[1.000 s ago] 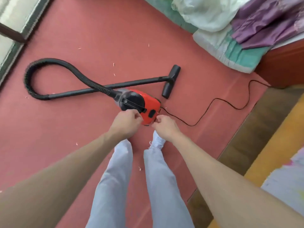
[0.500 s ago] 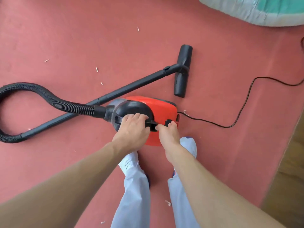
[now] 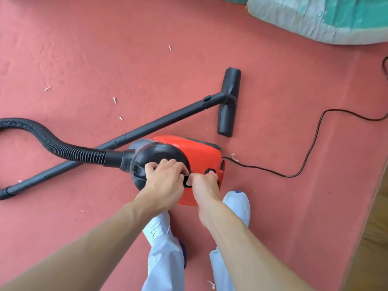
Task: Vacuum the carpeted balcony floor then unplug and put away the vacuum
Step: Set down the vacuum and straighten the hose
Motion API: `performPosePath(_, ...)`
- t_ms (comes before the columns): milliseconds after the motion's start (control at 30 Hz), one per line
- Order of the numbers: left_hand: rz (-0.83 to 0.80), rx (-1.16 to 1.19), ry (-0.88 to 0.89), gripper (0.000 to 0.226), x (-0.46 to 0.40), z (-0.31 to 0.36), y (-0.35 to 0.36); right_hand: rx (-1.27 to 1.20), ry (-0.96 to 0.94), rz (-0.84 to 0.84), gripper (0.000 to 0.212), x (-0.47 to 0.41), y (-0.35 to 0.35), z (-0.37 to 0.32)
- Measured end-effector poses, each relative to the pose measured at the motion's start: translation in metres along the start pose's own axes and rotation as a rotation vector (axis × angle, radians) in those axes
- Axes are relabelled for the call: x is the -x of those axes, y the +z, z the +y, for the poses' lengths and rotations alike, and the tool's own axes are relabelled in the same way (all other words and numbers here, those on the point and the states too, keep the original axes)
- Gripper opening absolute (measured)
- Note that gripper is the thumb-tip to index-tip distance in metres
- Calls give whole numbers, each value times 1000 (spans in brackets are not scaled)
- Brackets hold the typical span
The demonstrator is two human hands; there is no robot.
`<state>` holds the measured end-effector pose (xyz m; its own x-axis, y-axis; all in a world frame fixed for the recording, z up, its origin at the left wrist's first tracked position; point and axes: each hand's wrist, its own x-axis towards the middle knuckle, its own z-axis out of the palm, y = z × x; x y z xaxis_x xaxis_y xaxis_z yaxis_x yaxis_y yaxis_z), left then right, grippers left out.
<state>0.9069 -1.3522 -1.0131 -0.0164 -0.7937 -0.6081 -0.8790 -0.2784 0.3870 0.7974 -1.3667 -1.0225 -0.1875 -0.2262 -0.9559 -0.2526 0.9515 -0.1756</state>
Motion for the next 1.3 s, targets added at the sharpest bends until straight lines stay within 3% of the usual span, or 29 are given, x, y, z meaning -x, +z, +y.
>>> performPosePath(67,20,-20,5,40,2,0,2,-4,3,-34,88,-1,-3,-1)
performPosePath(167,-19,16,-37,21,3,7,-5,116,-39,-91,80,8,-17,-6)
performPosePath(267,-30,151,-86,23,13,6,-27,245,-113,-25,55,29,-29,-18)
performPosePath(433,119,333,-279,22,52,-9,-84,404,-337,107,30,88,-12,-47)
performPosePath(600,-36,504,-489,20,124,-32,-129,589,-459,-86,21,166,45,-56)
performPosePath(867,65,825,-628,21,252,-63,-132,1142,-541,-333,20,256,114,-14)
performPosePath(1067,103,1101,-793,20,293,-148,-85,1361,-451,-291,17,227,175,32)
performPosePath(1300,271,1535,-936,18,319,-284,-80,1661,-551,-224,29,224,296,51)
